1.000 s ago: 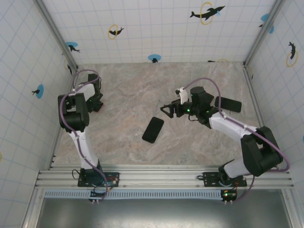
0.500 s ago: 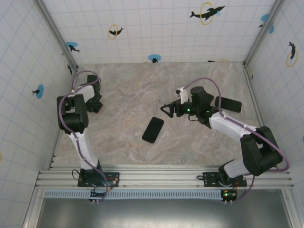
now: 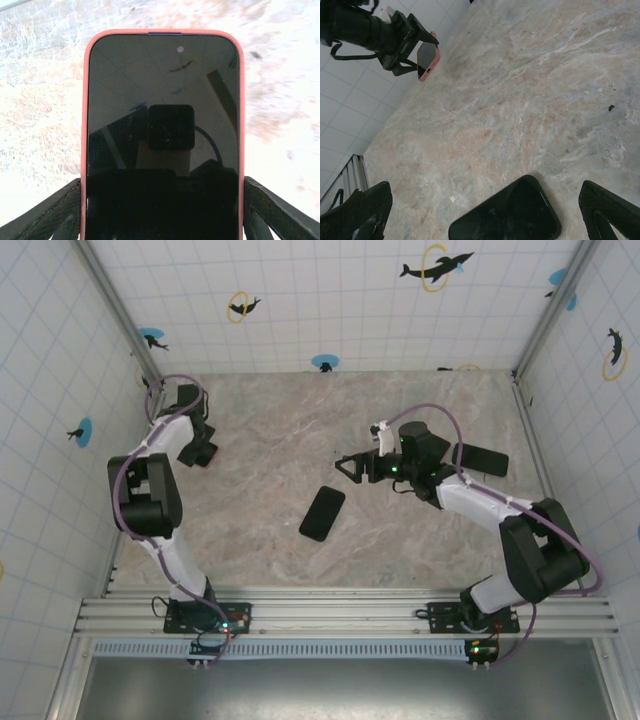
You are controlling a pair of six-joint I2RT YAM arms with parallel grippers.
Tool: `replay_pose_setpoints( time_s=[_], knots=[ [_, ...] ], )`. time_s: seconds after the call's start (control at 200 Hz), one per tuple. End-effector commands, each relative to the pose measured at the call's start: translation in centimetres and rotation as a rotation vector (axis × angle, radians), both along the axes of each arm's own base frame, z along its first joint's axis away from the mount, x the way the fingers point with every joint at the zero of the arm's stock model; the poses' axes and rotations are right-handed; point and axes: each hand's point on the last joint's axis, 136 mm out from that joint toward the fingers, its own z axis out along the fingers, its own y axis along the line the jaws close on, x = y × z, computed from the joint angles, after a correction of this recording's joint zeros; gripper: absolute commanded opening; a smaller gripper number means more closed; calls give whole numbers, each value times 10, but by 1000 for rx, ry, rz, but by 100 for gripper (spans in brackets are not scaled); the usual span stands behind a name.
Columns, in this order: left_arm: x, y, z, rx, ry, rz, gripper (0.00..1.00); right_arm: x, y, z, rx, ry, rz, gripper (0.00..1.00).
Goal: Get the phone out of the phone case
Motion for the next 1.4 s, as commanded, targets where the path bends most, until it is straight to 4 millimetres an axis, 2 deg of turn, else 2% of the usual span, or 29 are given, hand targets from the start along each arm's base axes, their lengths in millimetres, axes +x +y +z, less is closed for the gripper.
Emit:
replay_pose_setpoints(
  time_s=[0.0,0.215,0.43,0.646,0.726,0.766,0.776,0.801,1.041,1.291,1.391],
  knots=[
    [-3,-17,35,21,-53,-53,65,7,15,23,76,-39,5,98],
    [-6,-70,61,-2,-118,-156,64,9,34,29,134,-17,9,98],
    [-12,-130,73,-42,-168,-257,64,13,57,32,178,22,21,100],
    [-14,-173,84,-86,-223,-305,63,15,80,27,210,66,21,94],
    [-19,-187,83,-116,-225,-310,63,20,86,25,208,68,-1,91],
    [-19,-188,83,-124,-233,-304,63,22,89,26,215,67,-8,89],
    [-22,-199,83,-128,-232,-329,63,22,90,25,216,71,-9,89],
    [-25,-206,83,-134,-232,-336,63,23,92,25,222,72,-11,88],
    [-37,-234,84,-171,-262,-367,63,33,107,17,243,120,-16,79],
    [-40,-248,87,-192,-274,-383,63,43,117,10,268,170,-33,60],
    [-42,-255,86,-210,-279,-392,63,45,118,9,283,184,-40,49]
  ],
)
